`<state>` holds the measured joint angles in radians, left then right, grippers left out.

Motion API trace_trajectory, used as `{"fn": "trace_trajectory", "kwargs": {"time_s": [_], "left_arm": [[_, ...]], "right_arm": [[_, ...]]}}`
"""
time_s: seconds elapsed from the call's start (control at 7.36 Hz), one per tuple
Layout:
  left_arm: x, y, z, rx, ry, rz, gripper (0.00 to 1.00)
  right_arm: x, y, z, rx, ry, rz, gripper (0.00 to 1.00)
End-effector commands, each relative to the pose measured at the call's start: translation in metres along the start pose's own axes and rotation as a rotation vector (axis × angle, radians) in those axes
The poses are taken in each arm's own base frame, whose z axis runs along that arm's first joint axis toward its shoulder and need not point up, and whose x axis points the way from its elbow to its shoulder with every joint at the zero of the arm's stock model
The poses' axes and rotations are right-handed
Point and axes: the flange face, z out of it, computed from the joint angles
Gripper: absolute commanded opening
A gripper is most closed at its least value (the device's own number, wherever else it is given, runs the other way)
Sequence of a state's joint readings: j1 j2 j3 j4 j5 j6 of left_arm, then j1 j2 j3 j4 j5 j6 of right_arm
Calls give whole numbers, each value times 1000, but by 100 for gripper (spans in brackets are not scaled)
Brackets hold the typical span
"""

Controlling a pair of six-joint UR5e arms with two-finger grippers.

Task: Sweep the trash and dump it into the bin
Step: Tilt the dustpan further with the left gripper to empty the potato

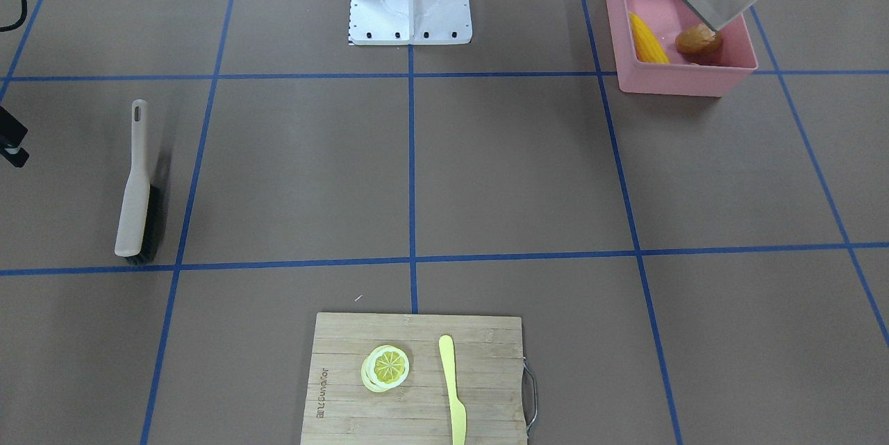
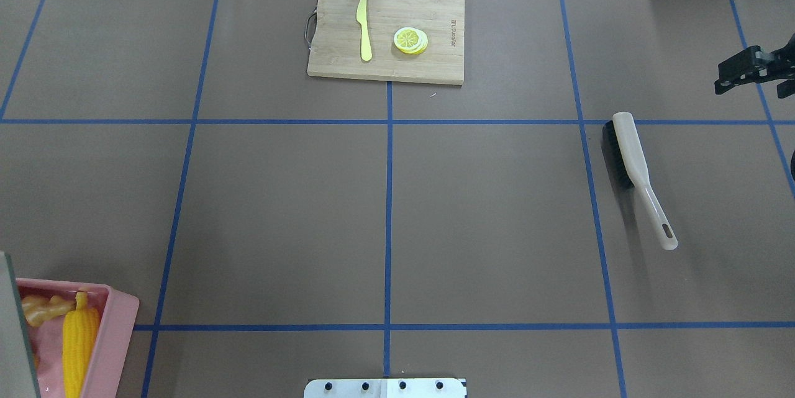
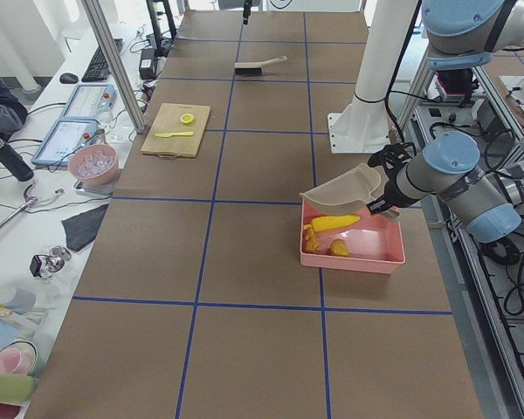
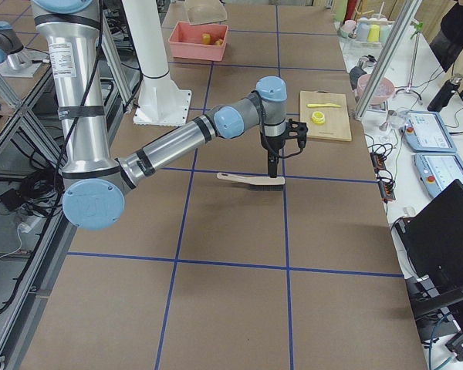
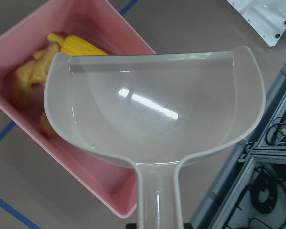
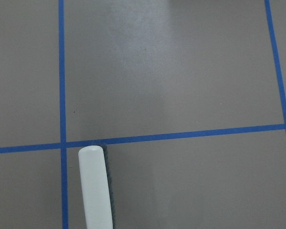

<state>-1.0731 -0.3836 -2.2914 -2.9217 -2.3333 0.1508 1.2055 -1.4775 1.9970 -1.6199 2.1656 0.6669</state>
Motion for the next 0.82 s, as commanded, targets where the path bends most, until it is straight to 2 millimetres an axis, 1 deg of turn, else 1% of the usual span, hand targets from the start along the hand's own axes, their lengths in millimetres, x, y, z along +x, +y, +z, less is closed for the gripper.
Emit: {"fn": "trace_trajectory", "kwargs": {"time_s": [0.0, 0.14, 0.41, 0.54, 0.68], "left_arm": [[-29, -39, 27, 76, -38, 153, 2], [-37, -59, 44, 102, -32, 213, 2], [-51, -104, 91, 159, -32, 324, 2], [-52, -121, 111, 167, -14, 348, 2], [-53, -147, 128, 203, -22, 372, 2]], "right_arm": [[43, -7, 1, 3, 37, 10, 100], [79, -21, -1, 3, 51, -39, 100], [138, -34, 11, -35, 57, -41, 100], [162, -38, 19, -66, 31, -23, 100], [184, -42, 25, -81, 27, -6, 100]]}}
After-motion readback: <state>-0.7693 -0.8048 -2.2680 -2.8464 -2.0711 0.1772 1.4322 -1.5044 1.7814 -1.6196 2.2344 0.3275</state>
